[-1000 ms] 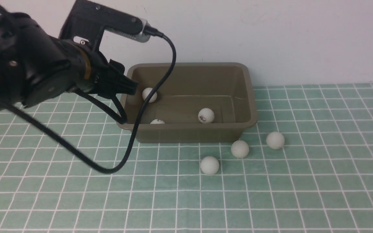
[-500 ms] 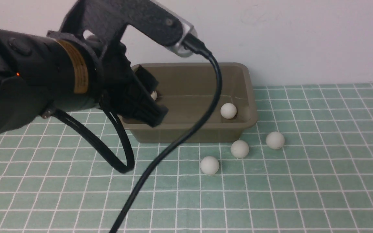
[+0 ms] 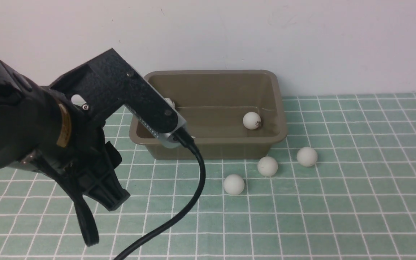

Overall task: Put the table tennis balls in the box on the green coffee tablecloth.
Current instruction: 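Reach for and grasp a ping pong ball on the table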

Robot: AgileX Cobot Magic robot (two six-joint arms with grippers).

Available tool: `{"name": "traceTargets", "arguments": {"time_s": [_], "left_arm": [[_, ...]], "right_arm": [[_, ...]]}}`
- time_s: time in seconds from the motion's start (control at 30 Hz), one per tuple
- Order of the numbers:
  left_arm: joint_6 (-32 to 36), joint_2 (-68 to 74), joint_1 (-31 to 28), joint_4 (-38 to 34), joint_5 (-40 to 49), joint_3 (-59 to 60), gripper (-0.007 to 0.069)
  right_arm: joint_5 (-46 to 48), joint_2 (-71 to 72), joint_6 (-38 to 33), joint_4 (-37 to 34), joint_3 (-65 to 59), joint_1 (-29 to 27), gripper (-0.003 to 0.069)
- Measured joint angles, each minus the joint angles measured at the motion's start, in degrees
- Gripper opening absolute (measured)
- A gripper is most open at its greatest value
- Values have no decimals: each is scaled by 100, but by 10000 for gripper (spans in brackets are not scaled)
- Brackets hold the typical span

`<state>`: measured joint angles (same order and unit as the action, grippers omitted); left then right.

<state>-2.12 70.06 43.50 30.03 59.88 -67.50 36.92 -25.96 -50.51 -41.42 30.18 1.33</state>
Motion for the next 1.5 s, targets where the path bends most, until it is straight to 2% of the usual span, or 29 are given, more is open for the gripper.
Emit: {"name": "traceTargets", "arguments": {"time_s": [0.1, 0.2, 0.4, 0.67, 0.77, 0.97, 1.2, 1.5], "left_arm": [[-49, 82, -337, 104, -599, 0, 288], [-54, 370, -943, 314, -1027, 0, 288], [-166, 780, -1880, 487, -1194, 6, 288], [-853, 1178, -2704, 413, -1226, 6, 288], [-903, 1183, -2733, 196, -1232, 6, 288], [-738, 1183, -2733, -885, -916, 6, 288], [-83, 1183, -2733, -1844, -703, 6, 288], [370, 1183, -2733, -2473, -618, 6, 288]], "right_arm": [[66, -95, -5, -105, 14, 0, 440], [77, -176, -5, -164, 14, 0, 440], [84, -201, -120, -253, 17, 0, 440], [204, -455, -309, -401, 109, 0, 440], [670, -1024, -309, -416, 494, 0, 440], [1431, -2575, -128, -328, 1752, 0, 440], [1573, -4098, -25, 119, 2738, 0, 440], [1573, -5666, -25, 282, 3369, 0, 440]]}}
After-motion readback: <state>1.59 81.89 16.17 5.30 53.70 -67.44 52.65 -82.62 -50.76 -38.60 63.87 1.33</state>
